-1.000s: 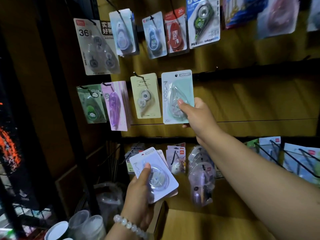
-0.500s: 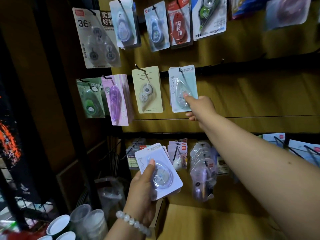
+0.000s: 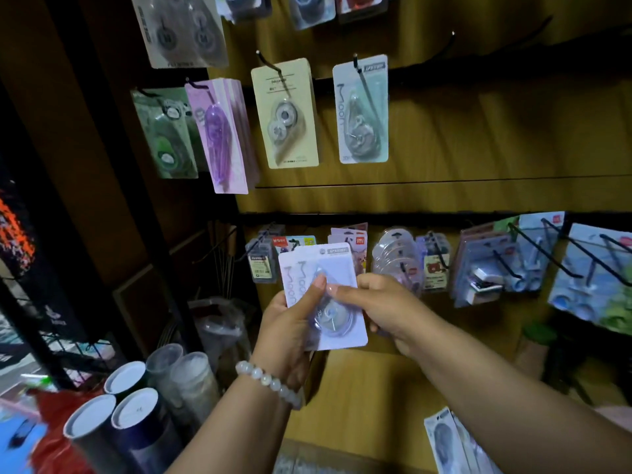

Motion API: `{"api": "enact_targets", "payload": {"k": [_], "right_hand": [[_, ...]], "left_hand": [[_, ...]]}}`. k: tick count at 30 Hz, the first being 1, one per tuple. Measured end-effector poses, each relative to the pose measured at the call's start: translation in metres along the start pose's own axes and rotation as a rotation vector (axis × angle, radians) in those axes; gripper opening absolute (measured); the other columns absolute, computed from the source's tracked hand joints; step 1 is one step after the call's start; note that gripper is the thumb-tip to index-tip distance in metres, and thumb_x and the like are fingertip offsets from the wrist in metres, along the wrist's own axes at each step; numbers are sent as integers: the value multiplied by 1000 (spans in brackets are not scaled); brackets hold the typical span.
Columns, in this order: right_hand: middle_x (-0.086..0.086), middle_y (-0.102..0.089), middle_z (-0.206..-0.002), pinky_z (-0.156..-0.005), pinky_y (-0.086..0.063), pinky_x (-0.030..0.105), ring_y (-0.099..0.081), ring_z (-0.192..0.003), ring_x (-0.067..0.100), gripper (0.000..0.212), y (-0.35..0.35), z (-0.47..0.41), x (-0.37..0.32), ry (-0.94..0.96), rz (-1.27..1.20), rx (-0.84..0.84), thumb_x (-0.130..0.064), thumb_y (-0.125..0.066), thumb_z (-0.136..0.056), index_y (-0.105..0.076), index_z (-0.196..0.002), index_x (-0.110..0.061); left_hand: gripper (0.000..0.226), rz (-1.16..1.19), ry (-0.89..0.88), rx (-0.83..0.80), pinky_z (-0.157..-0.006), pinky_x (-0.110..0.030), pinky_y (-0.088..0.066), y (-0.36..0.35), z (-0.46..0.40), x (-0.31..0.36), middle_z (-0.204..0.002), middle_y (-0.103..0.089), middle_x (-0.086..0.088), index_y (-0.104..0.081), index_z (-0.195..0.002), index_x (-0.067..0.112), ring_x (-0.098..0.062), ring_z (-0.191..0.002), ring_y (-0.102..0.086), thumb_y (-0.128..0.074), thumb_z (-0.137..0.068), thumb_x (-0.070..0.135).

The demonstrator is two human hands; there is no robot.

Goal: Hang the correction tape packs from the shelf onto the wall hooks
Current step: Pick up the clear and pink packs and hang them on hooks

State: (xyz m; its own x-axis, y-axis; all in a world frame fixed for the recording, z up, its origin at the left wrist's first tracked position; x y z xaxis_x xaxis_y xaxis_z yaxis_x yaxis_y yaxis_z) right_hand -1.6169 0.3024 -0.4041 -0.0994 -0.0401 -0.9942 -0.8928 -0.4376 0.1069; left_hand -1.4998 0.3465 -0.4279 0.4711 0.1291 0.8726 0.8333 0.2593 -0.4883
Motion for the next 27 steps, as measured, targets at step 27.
{"api": "enact_targets", "payload": {"k": [27], "right_hand": [[2,-69,-103,-86,-57,38,-69,-93,20,11,57,-17,-180,539,-146,226,-17,-58,-93,-59,-104,-17]], "left_hand": [[25,-78,6,118,-93,-66,-48,17,-7,8,-102,-74,-16,-69,-109,5,-36,-94,-69,-65,-90,21]]}}
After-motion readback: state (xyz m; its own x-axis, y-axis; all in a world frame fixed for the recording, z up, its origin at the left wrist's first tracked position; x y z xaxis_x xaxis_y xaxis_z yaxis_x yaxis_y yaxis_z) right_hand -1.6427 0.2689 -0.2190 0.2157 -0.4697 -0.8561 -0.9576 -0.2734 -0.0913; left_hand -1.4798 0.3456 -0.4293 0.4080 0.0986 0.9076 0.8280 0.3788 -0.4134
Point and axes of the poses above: each hand's wrist, its own z-axis away from the middle knuckle, its own y-axis out of the back of the hand, x = y × z, the point moved 7 cm from there along -z, towards the middle knuckle
